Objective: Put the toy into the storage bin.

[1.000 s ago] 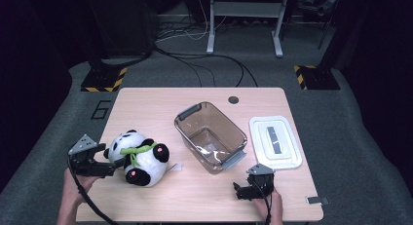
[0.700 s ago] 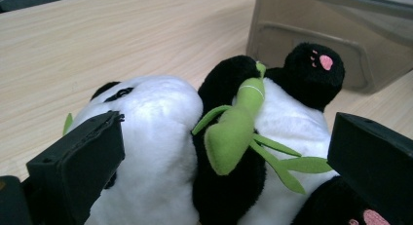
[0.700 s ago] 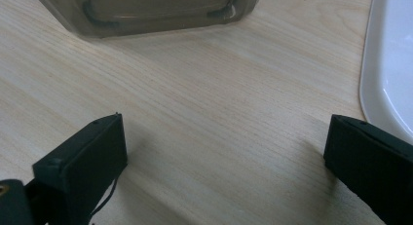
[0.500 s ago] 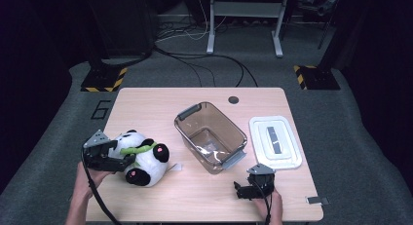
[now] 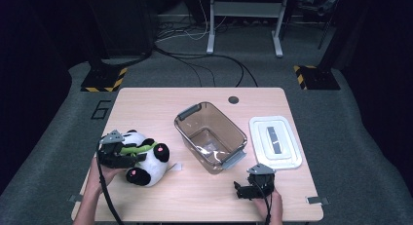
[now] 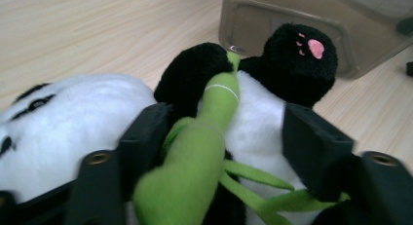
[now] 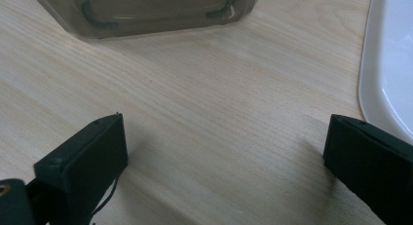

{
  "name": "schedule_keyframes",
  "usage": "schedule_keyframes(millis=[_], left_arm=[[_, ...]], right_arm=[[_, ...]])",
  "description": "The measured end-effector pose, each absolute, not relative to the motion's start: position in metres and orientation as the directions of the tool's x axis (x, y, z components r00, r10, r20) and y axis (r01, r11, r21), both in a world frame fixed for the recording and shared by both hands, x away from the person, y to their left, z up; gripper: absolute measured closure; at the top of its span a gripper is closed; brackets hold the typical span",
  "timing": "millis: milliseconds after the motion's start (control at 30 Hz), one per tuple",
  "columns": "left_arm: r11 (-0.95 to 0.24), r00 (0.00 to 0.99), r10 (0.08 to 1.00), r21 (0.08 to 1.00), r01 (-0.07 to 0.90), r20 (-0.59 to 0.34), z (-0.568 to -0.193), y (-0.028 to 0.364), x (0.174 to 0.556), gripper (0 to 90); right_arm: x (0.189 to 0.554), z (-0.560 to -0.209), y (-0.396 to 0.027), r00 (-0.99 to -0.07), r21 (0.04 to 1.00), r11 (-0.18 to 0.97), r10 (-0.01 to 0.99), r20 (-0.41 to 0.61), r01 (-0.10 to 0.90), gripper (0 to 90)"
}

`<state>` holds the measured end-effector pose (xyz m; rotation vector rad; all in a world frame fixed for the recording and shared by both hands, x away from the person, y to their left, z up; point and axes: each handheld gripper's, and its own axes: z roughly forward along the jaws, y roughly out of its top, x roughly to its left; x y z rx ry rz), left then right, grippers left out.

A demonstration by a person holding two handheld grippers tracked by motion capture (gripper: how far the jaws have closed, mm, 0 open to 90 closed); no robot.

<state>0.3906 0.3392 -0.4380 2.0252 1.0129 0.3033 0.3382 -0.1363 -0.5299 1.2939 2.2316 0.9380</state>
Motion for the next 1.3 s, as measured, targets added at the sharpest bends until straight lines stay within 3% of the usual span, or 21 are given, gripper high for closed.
schedule_keyframes(millis=[300,500,1300], left_arm=[[-0.265,0.619,0.754,0.762,0.590,-0.218,-0.443,0.346,0.395,63.3],[-0.250,0.626,0.746,0.776,0.580,-0.227,-0.446,0.347,0.395,73.0],[-0.278,0.652,0.750,0.841,0.464,-0.113,-0.415,0.354,0.378,74.8]], right_arm=[[0.338,-0.530,-0.136,-0.494,0.716,0.348,0.869,-0.005,0.605,1.6],[0.338,-0.530,-0.136,-0.496,0.716,0.349,0.868,-0.005,0.604,1.6],[0.340,-0.530,-0.138,-0.506,0.720,0.352,0.863,-0.003,0.597,2.6]])
